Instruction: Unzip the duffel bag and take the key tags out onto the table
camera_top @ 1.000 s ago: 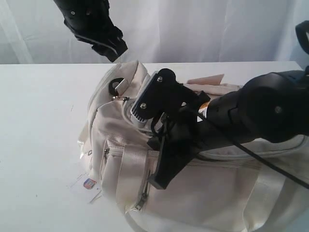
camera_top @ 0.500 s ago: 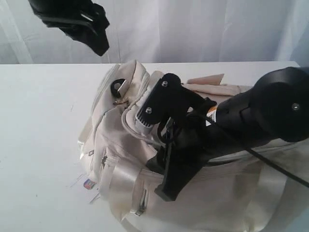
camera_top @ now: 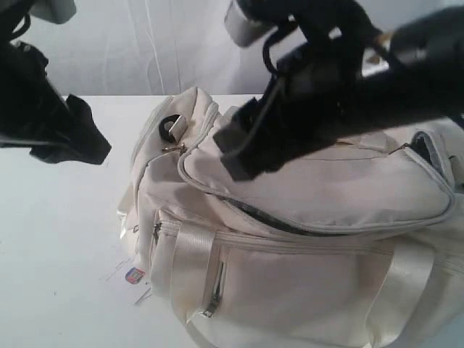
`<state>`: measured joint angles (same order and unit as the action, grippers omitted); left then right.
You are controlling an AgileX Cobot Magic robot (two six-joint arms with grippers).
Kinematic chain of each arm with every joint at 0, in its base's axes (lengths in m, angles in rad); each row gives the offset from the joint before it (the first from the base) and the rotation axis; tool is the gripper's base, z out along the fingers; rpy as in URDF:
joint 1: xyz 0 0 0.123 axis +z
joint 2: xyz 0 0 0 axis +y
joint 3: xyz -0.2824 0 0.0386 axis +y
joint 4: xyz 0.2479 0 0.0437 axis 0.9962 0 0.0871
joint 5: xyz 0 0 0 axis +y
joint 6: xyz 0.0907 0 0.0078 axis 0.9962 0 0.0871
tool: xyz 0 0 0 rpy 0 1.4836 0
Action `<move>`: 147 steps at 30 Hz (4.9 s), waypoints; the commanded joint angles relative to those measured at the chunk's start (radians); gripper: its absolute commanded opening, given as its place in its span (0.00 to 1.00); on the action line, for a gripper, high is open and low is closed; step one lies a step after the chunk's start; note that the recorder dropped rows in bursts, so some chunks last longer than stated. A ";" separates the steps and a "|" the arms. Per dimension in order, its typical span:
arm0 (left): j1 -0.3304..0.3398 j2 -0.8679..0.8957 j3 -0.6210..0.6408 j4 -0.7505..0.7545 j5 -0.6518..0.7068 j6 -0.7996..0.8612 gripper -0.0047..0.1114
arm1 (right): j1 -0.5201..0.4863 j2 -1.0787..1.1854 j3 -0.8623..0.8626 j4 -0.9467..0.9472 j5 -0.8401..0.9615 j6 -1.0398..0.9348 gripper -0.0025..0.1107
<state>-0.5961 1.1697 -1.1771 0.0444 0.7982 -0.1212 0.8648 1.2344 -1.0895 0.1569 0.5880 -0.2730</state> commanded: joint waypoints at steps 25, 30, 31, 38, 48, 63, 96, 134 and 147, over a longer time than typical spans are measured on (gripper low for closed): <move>-0.005 0.023 0.320 -0.044 -0.481 -0.067 0.59 | -0.028 0.582 -0.611 0.030 0.340 -0.338 0.50; -0.005 0.025 0.324 -0.044 -0.447 -0.067 0.59 | -0.005 0.616 -0.611 0.026 0.328 -0.408 0.50; -0.005 0.025 0.333 -0.044 -0.449 -0.067 0.59 | -0.003 0.620 -0.611 0.026 0.315 -0.418 0.50; -0.005 0.025 0.391 -0.044 -0.445 -0.111 0.59 | 0.000 0.652 -0.611 -0.055 0.268 -0.448 0.50; -0.005 0.025 0.398 -0.044 -0.469 -0.111 0.58 | 0.000 0.693 -0.611 -0.082 0.255 -0.448 0.20; -0.005 0.025 0.398 -0.044 -0.489 -0.111 0.58 | 0.000 0.642 -0.613 -0.058 0.248 -0.394 0.08; 0.007 0.025 0.398 -0.021 -0.493 -0.111 0.58 | 0.000 0.666 -0.613 -0.169 0.268 -0.314 0.02; 0.005 -0.013 0.398 -0.075 -0.545 -0.119 0.58 | -0.110 0.692 -0.613 -0.267 -0.128 -0.111 0.02; -0.065 0.042 0.398 -0.269 -0.964 -0.195 0.60 | -0.127 0.695 -0.613 -0.258 -0.069 0.106 0.02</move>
<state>-0.6532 1.1814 -0.7860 -0.2020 -0.1211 -0.2662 0.7492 1.9291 -1.7013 -0.0911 0.5025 -0.1927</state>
